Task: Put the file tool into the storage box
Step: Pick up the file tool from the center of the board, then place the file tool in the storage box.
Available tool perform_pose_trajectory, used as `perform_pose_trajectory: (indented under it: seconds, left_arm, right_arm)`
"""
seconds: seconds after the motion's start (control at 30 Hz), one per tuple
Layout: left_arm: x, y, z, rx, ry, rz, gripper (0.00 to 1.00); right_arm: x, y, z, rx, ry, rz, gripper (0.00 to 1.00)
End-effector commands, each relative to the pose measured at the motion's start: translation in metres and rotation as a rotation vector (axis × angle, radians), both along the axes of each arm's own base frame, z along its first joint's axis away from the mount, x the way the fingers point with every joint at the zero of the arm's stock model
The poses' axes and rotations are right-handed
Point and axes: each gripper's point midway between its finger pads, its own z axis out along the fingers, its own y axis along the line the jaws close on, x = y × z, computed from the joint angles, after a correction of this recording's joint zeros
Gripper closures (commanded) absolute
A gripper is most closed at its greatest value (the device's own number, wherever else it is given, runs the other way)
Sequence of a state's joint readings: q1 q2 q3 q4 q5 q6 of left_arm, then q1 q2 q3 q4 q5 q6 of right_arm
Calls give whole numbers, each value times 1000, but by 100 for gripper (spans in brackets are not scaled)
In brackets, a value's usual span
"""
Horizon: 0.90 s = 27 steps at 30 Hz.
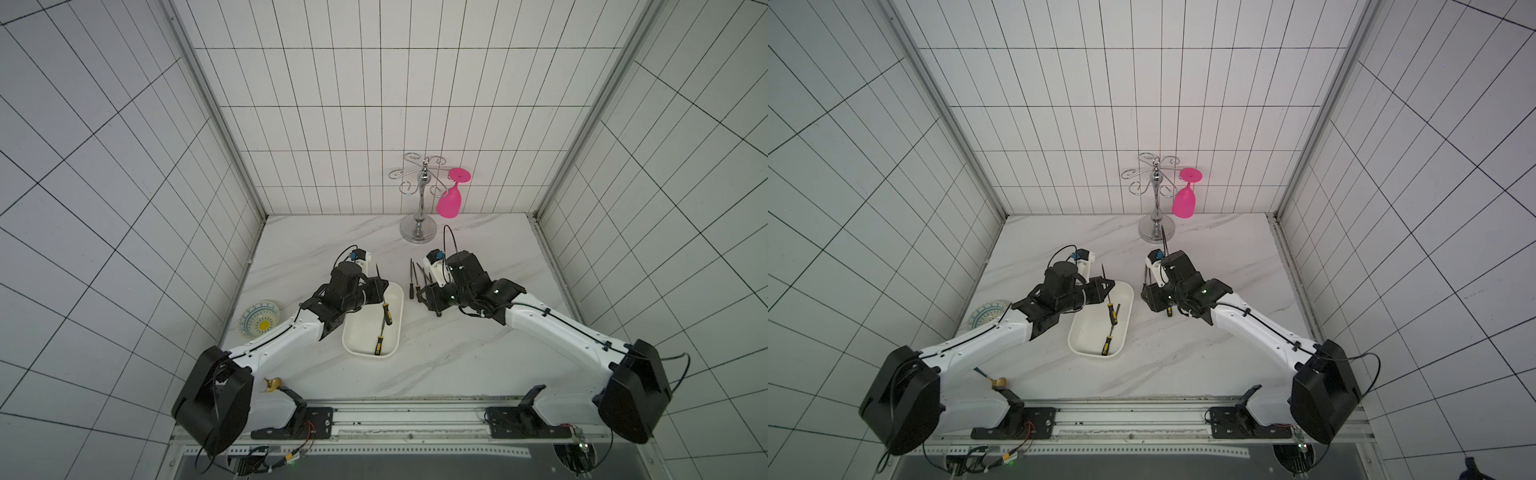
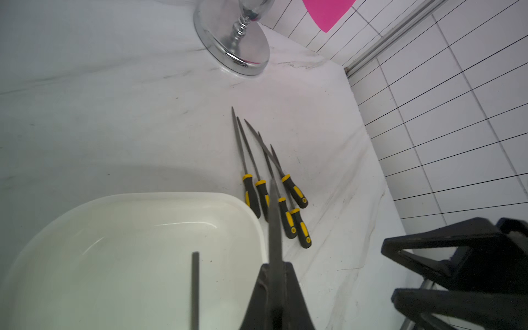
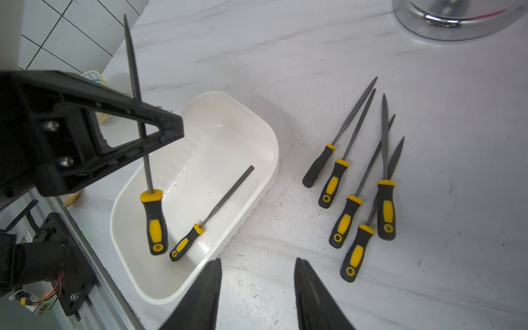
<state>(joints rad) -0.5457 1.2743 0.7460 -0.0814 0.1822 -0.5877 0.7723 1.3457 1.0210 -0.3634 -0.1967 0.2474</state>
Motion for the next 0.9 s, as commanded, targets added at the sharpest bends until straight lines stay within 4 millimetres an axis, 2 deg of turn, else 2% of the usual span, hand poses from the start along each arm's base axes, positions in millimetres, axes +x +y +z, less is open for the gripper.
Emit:
perform_pose_trajectory:
  seconds: [0.0,0.13,0.37,0.43,0.6,0.87]
  left_arm:
    - [-15,35,-38,260,54,12,100]
    - [-18,36,-59,293,126,9,100]
    - [-17,13,-95,313,240,-15,100]
    - [-17,9,-101,318,257,-18,94]
    - [-14,6,-107,320,276,-12,85]
    - [-8,3,-101,307,263,-5,76]
  right_arm:
    - [18,-14,-2,-23,-17,-101,54]
    - [27,-26,-15,-42,25,-162,54]
    - [35,-45,-53,-126,133,-240,54]
    - [37,-50,-63,-150,150,-258,54]
    - [48,-61,-80,-193,169,-289,54]
    - [71,-59,-104,-275,168,-279,54]
